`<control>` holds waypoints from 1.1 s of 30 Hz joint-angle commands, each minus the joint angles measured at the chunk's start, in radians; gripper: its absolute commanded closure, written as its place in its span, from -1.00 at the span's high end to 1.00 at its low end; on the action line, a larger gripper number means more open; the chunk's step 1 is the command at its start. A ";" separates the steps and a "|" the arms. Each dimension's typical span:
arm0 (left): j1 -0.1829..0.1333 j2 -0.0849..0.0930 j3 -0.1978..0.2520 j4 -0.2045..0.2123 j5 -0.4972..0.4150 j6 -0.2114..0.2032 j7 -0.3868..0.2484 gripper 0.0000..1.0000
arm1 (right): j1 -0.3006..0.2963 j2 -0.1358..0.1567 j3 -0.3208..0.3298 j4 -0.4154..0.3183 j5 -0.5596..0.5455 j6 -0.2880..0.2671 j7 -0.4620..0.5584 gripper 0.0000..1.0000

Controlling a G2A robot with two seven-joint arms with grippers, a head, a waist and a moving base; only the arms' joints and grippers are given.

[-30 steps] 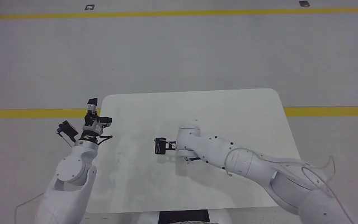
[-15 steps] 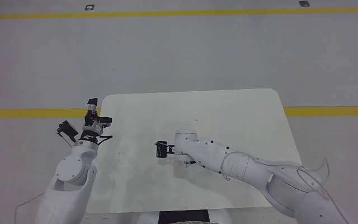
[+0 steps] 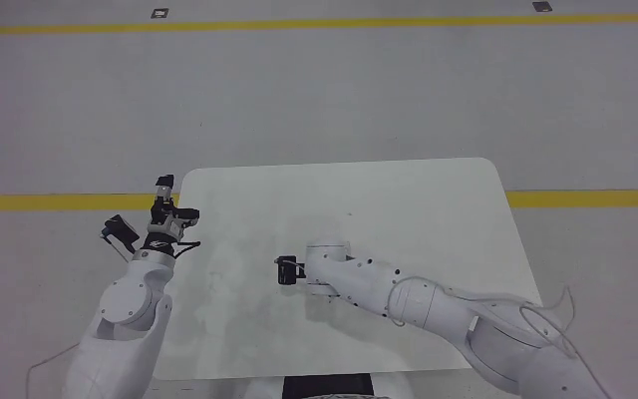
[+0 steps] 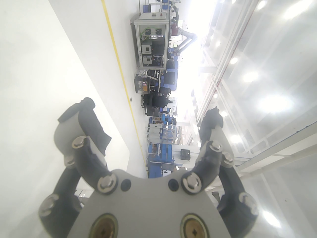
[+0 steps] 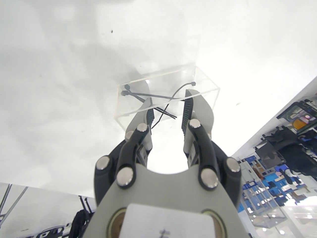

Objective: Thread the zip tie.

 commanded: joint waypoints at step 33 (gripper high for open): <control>0.000 0.000 0.000 0.000 0.000 0.000 0.000 1.00 | 0.018 -0.006 0.000 0.023 0.032 0.000 -0.001 -1.00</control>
